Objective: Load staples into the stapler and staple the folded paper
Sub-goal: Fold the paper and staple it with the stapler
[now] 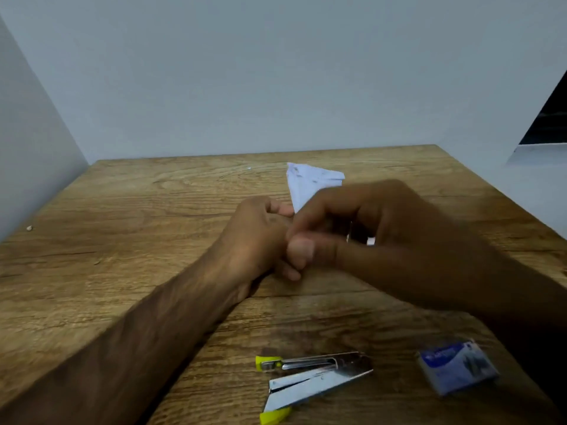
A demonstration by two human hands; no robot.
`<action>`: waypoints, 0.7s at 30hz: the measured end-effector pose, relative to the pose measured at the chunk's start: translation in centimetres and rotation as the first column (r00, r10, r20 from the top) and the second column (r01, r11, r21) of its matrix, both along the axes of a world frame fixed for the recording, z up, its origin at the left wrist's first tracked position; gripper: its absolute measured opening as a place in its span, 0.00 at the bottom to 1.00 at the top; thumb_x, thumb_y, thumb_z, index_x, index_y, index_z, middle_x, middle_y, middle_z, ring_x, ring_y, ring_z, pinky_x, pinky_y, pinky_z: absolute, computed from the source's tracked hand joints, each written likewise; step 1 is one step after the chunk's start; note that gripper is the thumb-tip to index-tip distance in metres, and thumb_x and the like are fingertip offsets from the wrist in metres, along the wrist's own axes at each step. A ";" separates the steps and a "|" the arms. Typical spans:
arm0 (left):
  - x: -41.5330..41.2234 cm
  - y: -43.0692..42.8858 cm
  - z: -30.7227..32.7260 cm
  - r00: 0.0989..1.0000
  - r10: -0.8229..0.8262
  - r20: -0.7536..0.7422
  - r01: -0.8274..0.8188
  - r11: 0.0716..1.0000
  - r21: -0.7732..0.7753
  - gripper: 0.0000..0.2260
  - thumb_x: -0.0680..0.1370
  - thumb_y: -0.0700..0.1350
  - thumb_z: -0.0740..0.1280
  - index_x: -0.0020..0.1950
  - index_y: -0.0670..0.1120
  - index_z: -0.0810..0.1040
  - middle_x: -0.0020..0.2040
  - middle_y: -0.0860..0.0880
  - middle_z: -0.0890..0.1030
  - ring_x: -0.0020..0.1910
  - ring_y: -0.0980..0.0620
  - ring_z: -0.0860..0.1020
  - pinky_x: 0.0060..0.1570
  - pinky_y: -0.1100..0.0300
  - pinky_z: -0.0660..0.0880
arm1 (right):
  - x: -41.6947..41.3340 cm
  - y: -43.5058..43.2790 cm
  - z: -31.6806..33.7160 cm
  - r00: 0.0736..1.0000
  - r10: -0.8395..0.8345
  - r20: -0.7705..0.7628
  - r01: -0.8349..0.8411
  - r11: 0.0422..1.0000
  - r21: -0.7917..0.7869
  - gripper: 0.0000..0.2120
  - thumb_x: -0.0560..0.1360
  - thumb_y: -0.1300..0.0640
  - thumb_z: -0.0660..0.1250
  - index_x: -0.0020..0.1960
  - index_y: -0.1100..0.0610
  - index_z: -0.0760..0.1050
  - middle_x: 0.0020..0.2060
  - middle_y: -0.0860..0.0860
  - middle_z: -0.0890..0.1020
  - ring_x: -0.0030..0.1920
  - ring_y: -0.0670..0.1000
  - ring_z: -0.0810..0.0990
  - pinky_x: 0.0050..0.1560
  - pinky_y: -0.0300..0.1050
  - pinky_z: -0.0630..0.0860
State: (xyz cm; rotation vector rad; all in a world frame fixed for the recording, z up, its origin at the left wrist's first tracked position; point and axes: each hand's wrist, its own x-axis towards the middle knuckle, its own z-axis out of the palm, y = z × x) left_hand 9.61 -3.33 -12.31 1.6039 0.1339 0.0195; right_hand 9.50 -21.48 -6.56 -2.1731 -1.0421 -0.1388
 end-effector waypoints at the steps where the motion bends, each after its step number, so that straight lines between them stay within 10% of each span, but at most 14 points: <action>1: 0.0 -0.1 -0.1 1.000 0.006 0.003 -0.006 0.998 0.063 0.16 0.68 0.40 0.73 0.53 0.37 0.77 0.28 0.45 0.83 0.25 0.48 0.80 0.23 0.59 0.77 | 0.7 0.1 -0.3 1.000 -0.006 -0.018 0.006 1.000 0.019 0.04 0.75 0.55 0.73 0.47 0.47 0.83 0.39 0.41 0.83 0.42 0.42 0.82 0.42 0.31 0.72; 7: 0.4 -0.3 -1.1 1.000 -0.013 0.027 0.002 0.931 0.366 0.14 0.73 0.44 0.76 0.53 0.53 0.74 0.30 0.43 0.84 0.21 0.47 0.79 0.20 0.61 0.72 | 3.9 -1.5 -2.1 0.977 -0.206 0.061 0.203 0.787 -0.582 0.25 0.80 0.43 0.63 0.76 0.40 0.64 0.78 0.41 0.66 0.75 0.47 0.65 0.71 0.49 0.64; 10: 0.5 -0.9 -0.7 0.992 -0.050 0.112 -0.028 0.794 0.608 0.10 0.73 0.50 0.75 0.49 0.58 0.76 0.30 0.49 0.85 0.20 0.57 0.78 0.20 0.62 0.70 | 4.8 -2.0 -2.9 0.983 -0.181 0.027 0.156 0.750 -0.642 0.25 0.81 0.41 0.59 0.77 0.40 0.62 0.79 0.39 0.64 0.76 0.47 0.66 0.71 0.51 0.64; 14: 1.3 -2.3 0.2 0.950 -0.240 0.199 -0.087 0.409 0.909 0.11 0.73 0.57 0.72 0.54 0.58 0.81 0.49 0.60 0.78 0.48 0.61 0.76 0.47 0.62 0.75 | 6.3 -3.7 -2.9 0.975 -0.219 -0.038 0.143 0.748 -0.648 0.25 0.81 0.42 0.61 0.76 0.39 0.62 0.79 0.39 0.64 0.75 0.48 0.67 0.68 0.47 0.64; 21: 6.4 -7.6 0.3 0.910 -0.394 0.127 -0.008 0.291 0.957 0.11 0.79 0.53 0.64 0.58 0.50 0.79 0.55 0.52 0.80 0.54 0.50 0.78 0.54 0.52 0.76 | 10.9 -7.7 -2.7 0.915 -0.369 -0.164 0.186 0.745 -0.640 0.25 0.81 0.53 0.61 0.77 0.41 0.63 0.78 0.46 0.66 0.73 0.54 0.70 0.69 0.51 0.66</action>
